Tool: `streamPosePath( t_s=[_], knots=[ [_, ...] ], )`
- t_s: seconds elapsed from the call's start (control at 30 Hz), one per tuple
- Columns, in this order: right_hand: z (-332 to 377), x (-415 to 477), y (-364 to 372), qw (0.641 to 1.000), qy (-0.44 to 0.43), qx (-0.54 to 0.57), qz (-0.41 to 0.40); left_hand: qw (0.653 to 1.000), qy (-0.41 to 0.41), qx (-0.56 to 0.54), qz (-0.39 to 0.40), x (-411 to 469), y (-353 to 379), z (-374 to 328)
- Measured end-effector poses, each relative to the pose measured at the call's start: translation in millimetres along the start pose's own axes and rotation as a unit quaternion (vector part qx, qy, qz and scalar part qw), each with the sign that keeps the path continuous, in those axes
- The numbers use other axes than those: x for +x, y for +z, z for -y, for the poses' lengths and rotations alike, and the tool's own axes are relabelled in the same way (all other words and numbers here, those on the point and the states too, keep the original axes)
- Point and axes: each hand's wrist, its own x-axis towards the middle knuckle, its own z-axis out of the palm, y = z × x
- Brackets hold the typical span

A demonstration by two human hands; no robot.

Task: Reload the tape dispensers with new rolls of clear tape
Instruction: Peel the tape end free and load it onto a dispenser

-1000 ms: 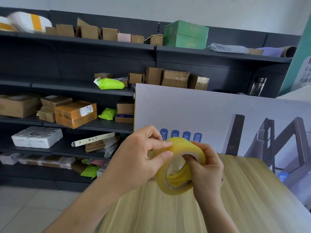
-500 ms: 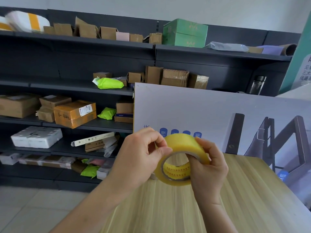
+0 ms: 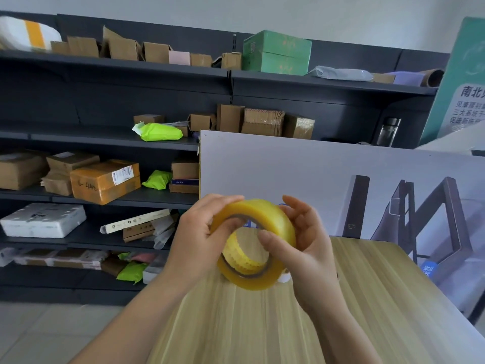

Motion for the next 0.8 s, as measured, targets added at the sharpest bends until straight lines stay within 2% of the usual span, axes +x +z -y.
streamPosePath(
  t_s=[0.17, 0.23, 0.3, 0.37, 0.43, 0.5, 0.53, 0.67, 0.8],
  knots=[
    [-3.2, -4.6, 3.8, 0.986, 0.098, 0.092, 0.096, 0.986, -0.087, -0.140, -0.024, -0.3, 6.0, 4.1],
    [-4.7, -5.5, 5.9, 0.976, 0.138, 0.145, 0.090, 0.984, -0.095, -0.152, -0.011, -0.4, 6.2, 5.7],
    [-7.1, -5.6, 6.0, 0.971, 0.159, 0.164, 0.068, 0.991, -0.076, -0.111, 0.012, -1.1, 5.1, 7.7],
    [-8.3, -5.3, 6.2, 0.969, 0.181, 0.164, 0.042, 1.000, -0.002, 0.027, 0.000, -1.9, 2.9, 10.5],
    [-7.9, -4.7, 7.6, 0.964, 0.198, 0.171, 0.046, 0.980, 0.124, 0.154, -0.020, -0.9, 1.5, 8.9],
    [-4.9, -4.7, 9.5, 0.959, 0.196, 0.189, 0.076, 0.957, 0.221, 0.191, -0.007, -1.0, 1.6, 6.6],
    [-2.4, -4.8, 10.0, 0.957, 0.188, 0.198, 0.096, 0.951, 0.241, 0.193, -0.001, -0.9, 1.3, 5.5],
    [7.3, -6.2, 7.0, 0.945, 0.155, 0.226, 0.178, 0.967, 0.184, 0.176, -0.001, -0.7, -3.0, 4.7],
    [12.5, -6.2, 5.8, 0.940, 0.134, 0.231, 0.213, 0.982, 0.122, 0.142, -0.005, -1.9, -2.5, 4.3]
  ],
)
